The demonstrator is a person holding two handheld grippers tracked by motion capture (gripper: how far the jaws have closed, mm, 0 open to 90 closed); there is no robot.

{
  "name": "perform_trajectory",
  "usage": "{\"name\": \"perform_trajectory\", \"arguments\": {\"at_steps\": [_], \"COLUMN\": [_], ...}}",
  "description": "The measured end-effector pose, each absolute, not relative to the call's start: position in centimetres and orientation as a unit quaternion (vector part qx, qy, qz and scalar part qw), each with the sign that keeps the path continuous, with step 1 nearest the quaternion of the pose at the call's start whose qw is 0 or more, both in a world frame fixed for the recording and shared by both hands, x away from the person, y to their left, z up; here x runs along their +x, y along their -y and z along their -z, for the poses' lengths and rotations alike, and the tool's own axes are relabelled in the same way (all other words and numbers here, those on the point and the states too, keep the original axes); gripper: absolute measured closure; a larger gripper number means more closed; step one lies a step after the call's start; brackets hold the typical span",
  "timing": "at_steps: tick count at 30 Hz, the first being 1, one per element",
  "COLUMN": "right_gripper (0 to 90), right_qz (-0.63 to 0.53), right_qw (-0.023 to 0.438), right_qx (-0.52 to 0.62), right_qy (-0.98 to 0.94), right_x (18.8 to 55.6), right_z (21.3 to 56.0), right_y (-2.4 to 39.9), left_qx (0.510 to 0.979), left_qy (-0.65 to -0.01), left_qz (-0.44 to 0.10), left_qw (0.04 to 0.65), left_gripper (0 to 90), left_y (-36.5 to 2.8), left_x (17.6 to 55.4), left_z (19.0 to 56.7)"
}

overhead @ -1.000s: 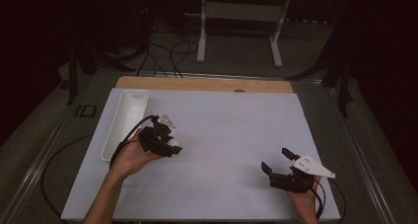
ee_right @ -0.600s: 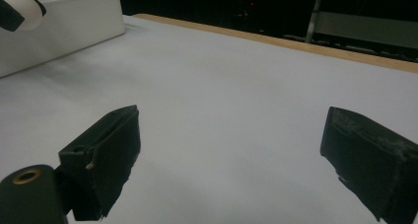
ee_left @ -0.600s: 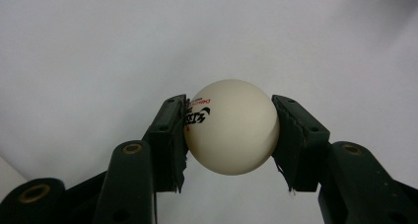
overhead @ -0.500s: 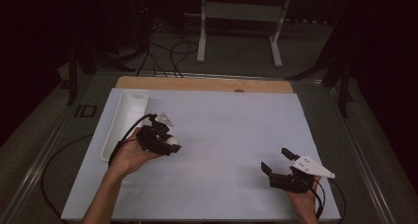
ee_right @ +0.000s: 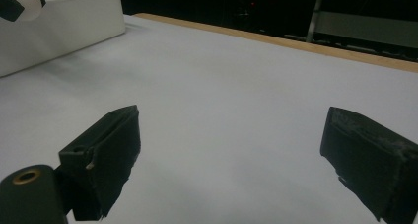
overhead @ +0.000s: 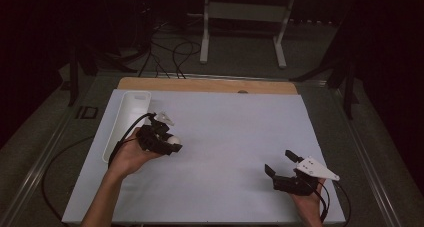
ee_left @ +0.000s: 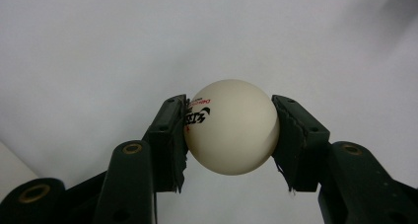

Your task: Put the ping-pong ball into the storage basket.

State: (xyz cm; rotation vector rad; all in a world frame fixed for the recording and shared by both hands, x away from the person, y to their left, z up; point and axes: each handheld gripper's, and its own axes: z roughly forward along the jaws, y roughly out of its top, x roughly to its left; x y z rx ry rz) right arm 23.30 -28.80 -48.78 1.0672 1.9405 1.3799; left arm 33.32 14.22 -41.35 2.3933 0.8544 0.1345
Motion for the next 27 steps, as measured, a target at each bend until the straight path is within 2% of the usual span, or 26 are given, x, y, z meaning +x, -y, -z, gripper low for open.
{"name": "perform_trajectory", "arguments": {"at_steps": [27], "right_gripper": [7.9], "right_qz": [-0.511], "right_qw": [0.264], "right_qx": [0.396], "right_qy": [-0.716], "right_x": [23.31], "right_z": [48.78], "right_y": [28.82], "left_qx": [0.891], "left_qy": [-0.332], "left_qz": [-0.058], "left_qw": [0.304], "left_gripper": [51.2], "left_y": [-14.75], "left_x": [33.81], "left_z": [40.48]}}
